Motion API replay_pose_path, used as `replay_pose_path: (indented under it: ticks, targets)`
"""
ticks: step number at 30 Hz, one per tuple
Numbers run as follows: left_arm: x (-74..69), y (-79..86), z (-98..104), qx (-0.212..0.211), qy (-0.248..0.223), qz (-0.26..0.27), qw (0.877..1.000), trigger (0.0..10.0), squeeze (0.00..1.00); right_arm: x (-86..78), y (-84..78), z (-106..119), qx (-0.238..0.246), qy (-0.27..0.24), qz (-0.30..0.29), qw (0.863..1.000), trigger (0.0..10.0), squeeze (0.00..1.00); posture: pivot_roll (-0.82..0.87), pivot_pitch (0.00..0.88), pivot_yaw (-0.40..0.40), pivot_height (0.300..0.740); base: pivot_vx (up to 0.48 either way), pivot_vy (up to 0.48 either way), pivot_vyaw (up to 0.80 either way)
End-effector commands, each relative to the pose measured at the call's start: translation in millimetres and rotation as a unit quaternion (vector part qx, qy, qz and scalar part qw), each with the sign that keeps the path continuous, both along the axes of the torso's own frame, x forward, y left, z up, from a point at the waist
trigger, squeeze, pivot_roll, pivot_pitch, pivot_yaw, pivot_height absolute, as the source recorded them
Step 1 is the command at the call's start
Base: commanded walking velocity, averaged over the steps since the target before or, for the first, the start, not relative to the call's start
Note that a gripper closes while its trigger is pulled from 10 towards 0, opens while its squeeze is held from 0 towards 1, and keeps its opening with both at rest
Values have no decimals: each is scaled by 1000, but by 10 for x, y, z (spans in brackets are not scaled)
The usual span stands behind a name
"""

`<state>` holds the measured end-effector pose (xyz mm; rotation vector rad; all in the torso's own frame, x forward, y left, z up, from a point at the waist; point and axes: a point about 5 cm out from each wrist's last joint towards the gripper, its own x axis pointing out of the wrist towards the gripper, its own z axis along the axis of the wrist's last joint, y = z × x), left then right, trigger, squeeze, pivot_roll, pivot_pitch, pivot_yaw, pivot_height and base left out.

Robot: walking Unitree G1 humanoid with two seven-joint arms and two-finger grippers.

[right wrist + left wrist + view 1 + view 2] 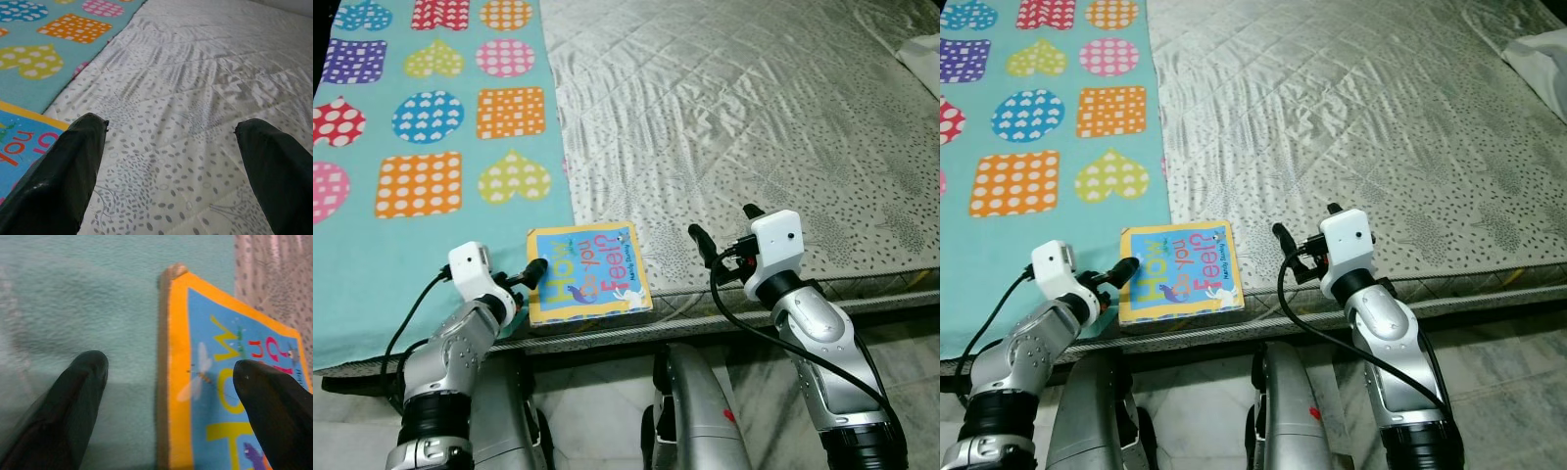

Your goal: Clean up the room

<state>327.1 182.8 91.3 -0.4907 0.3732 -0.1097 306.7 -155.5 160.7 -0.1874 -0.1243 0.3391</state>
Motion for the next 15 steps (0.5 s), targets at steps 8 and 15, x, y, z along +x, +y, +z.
replay_pose_path:
  ticks: [8, 15]
  targets:
    - [-53, -258, -114, -34, 24, -58, 997, 10000, 0, 9, -6, -7, -5, -5, -4, 1000, 10000, 0, -148, 226, -80, 566, 0, 0, 0]
    - [-14, -374, -164, -70, 35, -86, 993, 10000, 0, -15, 19, 20, 27, 9, 26, 999, 10000, 0, -160, 223, -79, 566, 0, 0, 0]
